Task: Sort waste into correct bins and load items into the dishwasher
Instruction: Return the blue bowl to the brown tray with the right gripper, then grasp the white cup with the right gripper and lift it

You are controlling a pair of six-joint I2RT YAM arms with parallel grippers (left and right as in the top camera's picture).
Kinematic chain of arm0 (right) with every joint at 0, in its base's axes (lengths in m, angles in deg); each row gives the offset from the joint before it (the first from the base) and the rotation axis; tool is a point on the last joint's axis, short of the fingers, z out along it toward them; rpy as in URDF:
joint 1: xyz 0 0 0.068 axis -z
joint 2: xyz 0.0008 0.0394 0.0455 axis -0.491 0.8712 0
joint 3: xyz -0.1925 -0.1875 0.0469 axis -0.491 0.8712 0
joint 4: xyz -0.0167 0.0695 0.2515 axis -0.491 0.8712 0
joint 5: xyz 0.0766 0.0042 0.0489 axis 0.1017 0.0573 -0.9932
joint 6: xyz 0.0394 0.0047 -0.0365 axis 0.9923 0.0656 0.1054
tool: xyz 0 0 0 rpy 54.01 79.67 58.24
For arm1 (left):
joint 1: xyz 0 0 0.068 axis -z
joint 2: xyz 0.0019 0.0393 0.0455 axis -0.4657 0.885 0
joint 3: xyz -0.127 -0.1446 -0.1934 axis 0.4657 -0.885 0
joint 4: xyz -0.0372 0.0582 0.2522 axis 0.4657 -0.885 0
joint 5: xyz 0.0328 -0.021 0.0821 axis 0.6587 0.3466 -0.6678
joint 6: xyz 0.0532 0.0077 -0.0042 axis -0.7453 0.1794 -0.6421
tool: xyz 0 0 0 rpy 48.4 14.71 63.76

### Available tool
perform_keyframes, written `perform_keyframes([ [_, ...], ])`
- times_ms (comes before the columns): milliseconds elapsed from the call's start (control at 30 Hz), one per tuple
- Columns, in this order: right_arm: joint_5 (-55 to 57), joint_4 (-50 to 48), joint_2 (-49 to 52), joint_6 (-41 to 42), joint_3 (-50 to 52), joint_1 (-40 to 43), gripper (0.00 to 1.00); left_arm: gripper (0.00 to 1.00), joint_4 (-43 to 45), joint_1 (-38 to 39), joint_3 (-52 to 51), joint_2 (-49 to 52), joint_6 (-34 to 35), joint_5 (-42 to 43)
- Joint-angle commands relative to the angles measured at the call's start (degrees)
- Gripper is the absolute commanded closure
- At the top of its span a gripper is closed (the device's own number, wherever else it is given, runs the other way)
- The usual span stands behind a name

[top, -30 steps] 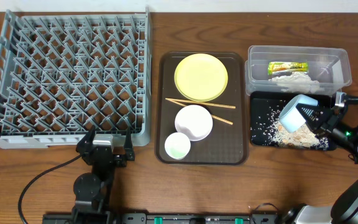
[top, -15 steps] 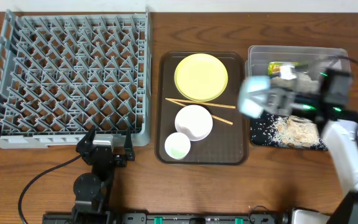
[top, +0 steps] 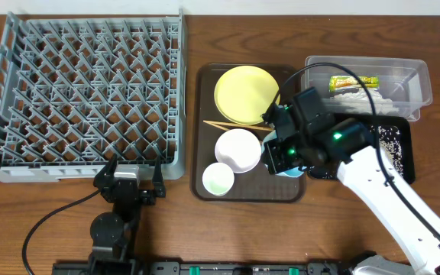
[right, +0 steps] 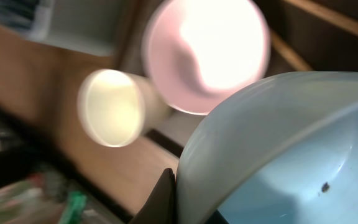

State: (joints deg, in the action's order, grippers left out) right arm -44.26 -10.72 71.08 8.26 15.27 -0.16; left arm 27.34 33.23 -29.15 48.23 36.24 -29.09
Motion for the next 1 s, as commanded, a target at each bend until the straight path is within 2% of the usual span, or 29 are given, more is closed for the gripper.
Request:
perform_keyframes([
  [0,12.9,1.8,1.6,-1.0,-0.6,-2.6,0.99,0.04,-2.1,0.1,-1.0,-0.1,-1.0,-1.1],
  [367,15.8,1.6,15.0,-2.2,-0.5,-7.9,0.99,0.04,-2.1,0.1,-1.0,-0.1,-1.0,-1.1],
  [633,15.8,1.6,20.1,-2.0,-0.5,-10.2,0.99,0.04,-2.1,0.1,-1.0,-0.1,-1.0,-1.1],
  [700,15.8,1.6,20.5,-2.0,-0.5,-10.6,0.94,0.04,-2.1,0.1,-1.0,-0.1,-1.0,-1.1],
  [767,15.8,1.6,20.5,-2.0,-0.5,-10.6,0.84,0.04,-2.1,0.1,-1.0,-0.1,-1.0,-1.1],
  [800,15.8,1.6,20.5,-2.0,-0.5,-10.6,0.82,0.04,-2.1,0.1,-1.0,-0.1,-1.0,-1.1],
  [967,15.5,1.8,20.5,-1.9,-0.5,-10.6,0.81,0.04,-2.1,0.1,-1.0,-0.1,-1.0,-1.1],
])
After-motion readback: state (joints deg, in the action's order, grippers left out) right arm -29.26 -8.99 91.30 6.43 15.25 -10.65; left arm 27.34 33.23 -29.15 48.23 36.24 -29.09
